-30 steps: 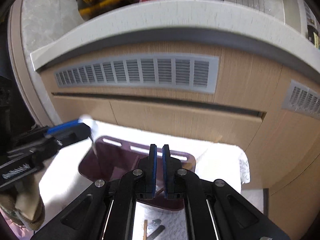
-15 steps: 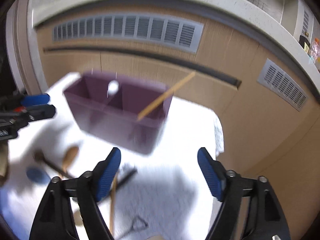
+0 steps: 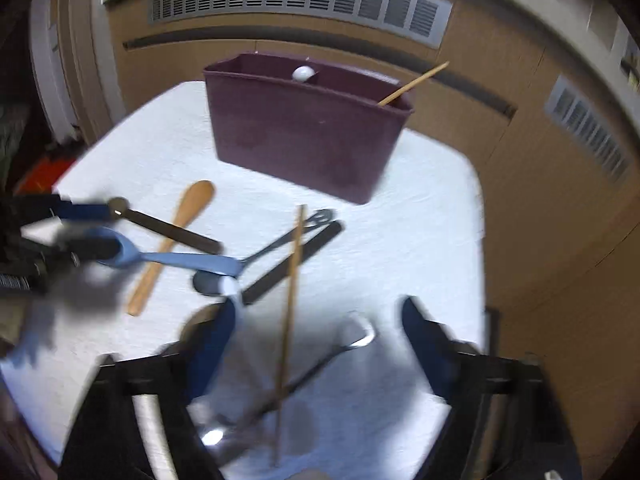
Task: Organize utensils
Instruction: 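Grasp the second wooden chopstick with the right tool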
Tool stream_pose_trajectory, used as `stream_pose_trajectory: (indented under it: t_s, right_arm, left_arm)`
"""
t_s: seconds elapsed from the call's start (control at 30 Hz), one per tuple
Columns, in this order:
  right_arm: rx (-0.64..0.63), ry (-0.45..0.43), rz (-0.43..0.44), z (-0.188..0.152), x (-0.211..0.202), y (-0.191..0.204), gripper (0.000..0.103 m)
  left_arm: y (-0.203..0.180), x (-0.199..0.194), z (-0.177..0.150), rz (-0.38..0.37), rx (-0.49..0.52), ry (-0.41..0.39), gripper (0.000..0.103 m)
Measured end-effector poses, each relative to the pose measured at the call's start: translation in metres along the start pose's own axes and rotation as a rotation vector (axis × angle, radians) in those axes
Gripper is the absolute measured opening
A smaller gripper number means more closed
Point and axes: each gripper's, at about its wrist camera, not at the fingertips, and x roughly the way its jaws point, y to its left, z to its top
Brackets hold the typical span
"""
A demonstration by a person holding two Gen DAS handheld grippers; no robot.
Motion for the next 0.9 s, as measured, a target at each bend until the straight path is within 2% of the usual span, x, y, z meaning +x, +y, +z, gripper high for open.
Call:
stream_pose_trajectory:
  t_s: [0.07,0.2,0.33,0.37,0.4,0.5,0.63,0.77,0.9]
  right_arm:
    - [0.010,0.048,0.018,0.001,0.012,0.004,0.026]
    - [0.047,0.095,0.065,0.005,0.033,0.009,0.025]
    - [0.098,0.125,0.076,0.006,0.048,0.003,0.024]
    - [0.106,0.128,0.081,0.006,0.047,0.002,0.015]
    - [0.107,0.135,0.086,0.005,0.045,0.001,0.005]
    - [0.140,0.134,0.108,-0.003,0.032,-0.007,0.005]
    - [0.181,0.068,0.116,-0.014,0.000,-0.022,0.005]
    - [0.239,0.009,0.151,-0.015,-0.020,-0.035,0.005]
    - [0.264,-0.041,0.144,-0.019,-0.038,-0.039,0.005]
  left_arm:
    - [-0.002,0.002,-0.009,-0.024,-0.004,0.020,0.067]
    - [-0.007,0.001,-0.022,-0.053,-0.004,0.035,0.067]
    - [-0.016,-0.008,-0.032,-0.189,-0.024,0.086,0.067]
    - [-0.018,-0.012,-0.034,-0.206,-0.023,0.091,0.067]
    - [-0.019,-0.015,-0.035,-0.207,-0.016,0.090,0.067]
    - [-0.018,-0.030,-0.029,-0.164,0.008,0.057,0.067]
    - [-0.005,-0.039,-0.002,-0.087,0.009,0.004,0.071]
    - [0.010,-0.021,0.031,-0.074,-0.010,-0.009,0.071]
    - [0.022,0.007,0.054,-0.077,-0.031,0.024,0.071]
